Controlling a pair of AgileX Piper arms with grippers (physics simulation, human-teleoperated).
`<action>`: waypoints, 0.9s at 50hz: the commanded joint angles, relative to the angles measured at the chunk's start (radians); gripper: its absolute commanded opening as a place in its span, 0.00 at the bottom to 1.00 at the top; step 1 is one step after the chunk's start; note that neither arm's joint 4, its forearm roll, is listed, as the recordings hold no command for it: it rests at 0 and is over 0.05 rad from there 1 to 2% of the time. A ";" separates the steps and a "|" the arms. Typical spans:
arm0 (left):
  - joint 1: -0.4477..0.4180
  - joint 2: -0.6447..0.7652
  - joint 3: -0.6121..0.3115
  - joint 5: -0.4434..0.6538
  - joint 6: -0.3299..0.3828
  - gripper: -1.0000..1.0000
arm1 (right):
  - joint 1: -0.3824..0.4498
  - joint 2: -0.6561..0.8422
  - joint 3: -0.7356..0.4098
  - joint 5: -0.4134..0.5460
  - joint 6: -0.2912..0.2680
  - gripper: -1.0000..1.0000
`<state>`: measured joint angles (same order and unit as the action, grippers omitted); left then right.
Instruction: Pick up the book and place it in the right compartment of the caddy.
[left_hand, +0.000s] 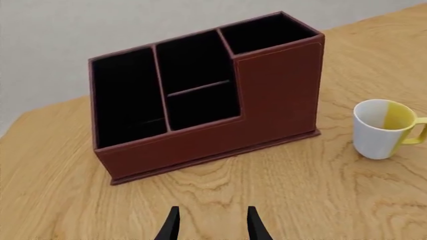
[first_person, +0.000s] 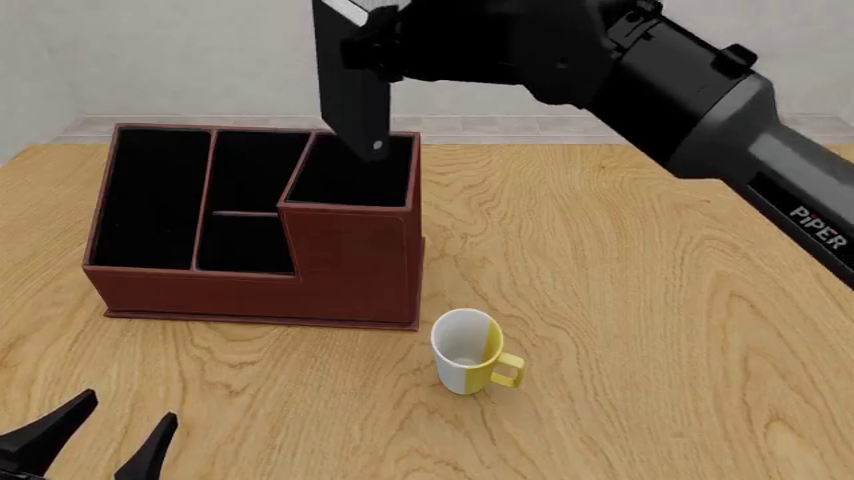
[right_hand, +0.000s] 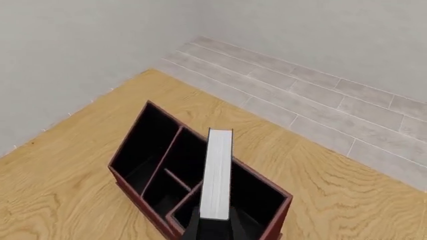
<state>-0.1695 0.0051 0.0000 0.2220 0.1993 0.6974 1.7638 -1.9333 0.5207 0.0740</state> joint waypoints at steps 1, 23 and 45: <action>0.011 0.031 0.000 -0.024 -0.002 1.00 | -0.028 0.061 -0.066 -0.005 0.014 0.00; 0.021 0.112 0.000 -0.198 -0.027 1.00 | -0.036 0.079 -0.018 -0.046 0.020 0.00; 0.016 0.071 0.000 -0.177 -0.020 1.00 | -0.032 0.079 0.059 -0.113 0.041 0.00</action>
<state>-0.1529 0.0804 -0.0002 0.0490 0.1782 0.6629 1.8509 -1.8887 0.4363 0.0893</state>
